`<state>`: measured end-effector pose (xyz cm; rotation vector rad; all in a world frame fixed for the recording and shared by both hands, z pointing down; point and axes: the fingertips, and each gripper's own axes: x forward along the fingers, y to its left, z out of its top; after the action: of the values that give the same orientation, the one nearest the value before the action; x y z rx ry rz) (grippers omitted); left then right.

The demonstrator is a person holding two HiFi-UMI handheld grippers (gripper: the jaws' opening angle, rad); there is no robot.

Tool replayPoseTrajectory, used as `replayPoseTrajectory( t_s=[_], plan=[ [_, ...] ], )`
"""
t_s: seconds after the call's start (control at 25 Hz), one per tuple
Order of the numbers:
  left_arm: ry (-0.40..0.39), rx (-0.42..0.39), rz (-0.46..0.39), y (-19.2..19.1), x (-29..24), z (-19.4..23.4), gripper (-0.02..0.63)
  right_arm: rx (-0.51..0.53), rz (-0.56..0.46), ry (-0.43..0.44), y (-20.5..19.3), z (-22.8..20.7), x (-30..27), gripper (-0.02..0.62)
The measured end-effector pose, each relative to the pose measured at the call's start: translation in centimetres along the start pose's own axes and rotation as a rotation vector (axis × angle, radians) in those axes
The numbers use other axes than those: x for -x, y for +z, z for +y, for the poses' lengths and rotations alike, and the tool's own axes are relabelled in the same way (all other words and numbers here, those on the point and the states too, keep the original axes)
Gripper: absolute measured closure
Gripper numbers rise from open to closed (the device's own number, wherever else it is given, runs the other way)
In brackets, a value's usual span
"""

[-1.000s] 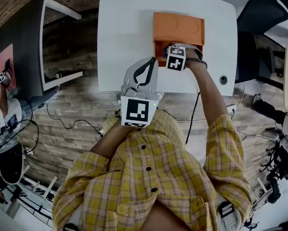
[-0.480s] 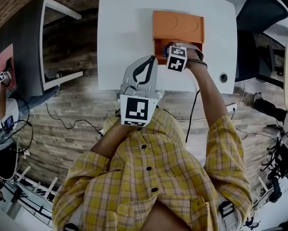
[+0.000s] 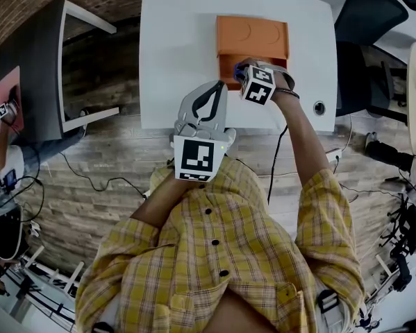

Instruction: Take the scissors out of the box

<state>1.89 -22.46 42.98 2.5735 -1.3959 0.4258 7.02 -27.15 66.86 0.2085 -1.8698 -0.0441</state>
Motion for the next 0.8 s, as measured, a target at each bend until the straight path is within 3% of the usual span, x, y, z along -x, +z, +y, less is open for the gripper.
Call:
replayPoseTrajectory(
  t_s=[0.4, 0.8],
  plan=[
    [-0.003, -0.003, -0.023, 0.7, 1.3, -1.3, 0.604, -0.089, -0.060, -0.084, -0.5, 0.0, 2.7, 0.509],
    [-0.001, -0.009, -0.048, 1.2, 2.8, -2.1, 0.604, -0.287, -0.243, -0.175, 1.1, -0.5, 7.8, 0.509]
  ],
)
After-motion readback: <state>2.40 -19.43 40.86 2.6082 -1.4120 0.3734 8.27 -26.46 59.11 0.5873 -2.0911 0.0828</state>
